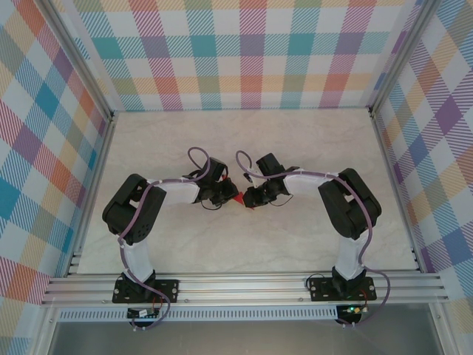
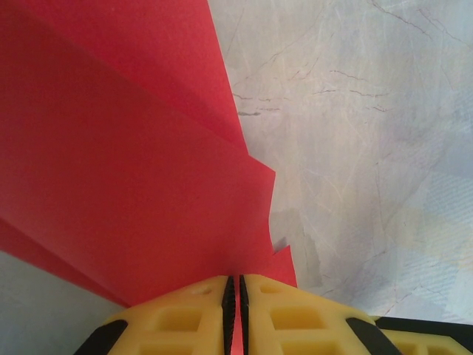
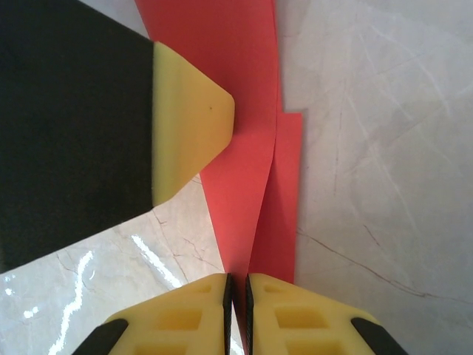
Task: Fold a paper plane with a square sheet of paper (pick it up from the middle)
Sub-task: Fold the wing for the fifth time at the center of the table.
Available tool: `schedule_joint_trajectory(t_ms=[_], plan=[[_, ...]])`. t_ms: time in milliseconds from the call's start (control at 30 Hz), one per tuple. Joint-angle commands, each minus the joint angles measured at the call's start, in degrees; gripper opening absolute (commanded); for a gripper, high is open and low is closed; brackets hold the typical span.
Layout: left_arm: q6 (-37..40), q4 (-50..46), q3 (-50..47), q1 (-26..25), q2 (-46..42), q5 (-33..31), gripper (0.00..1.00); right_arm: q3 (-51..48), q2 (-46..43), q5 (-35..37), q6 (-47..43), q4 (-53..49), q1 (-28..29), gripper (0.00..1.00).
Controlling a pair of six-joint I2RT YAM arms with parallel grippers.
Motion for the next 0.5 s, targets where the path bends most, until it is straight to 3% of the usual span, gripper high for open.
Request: schedule_joint_trajectory(t_ms=[0, 167, 367, 467], plan=[[0.05, -4.41, 0.01, -0.21, 2.80, -1.71, 0.15, -0.14, 1.41, -1.79, -1.60, 1.17, 0.26, 0.15], [0.27, -4.61, 0.55, -0.12, 2.42, -1.51, 0.15, -0.06, 2.07, -2.66, -1.44, 1.21, 0.28, 0.14], [0.78, -4.81, 1.44, -0.03, 0.92, -1.18, 0.16, 0.21, 2.79, -4.28, 0.37, 1.50, -0.14, 0.02], [1.37, -4.60, 1.45, 0.06, -0.89, -1.27, 0.18, -0.04, 3.17, -7.75, 2.34, 2.88, -1.43, 0.00]])
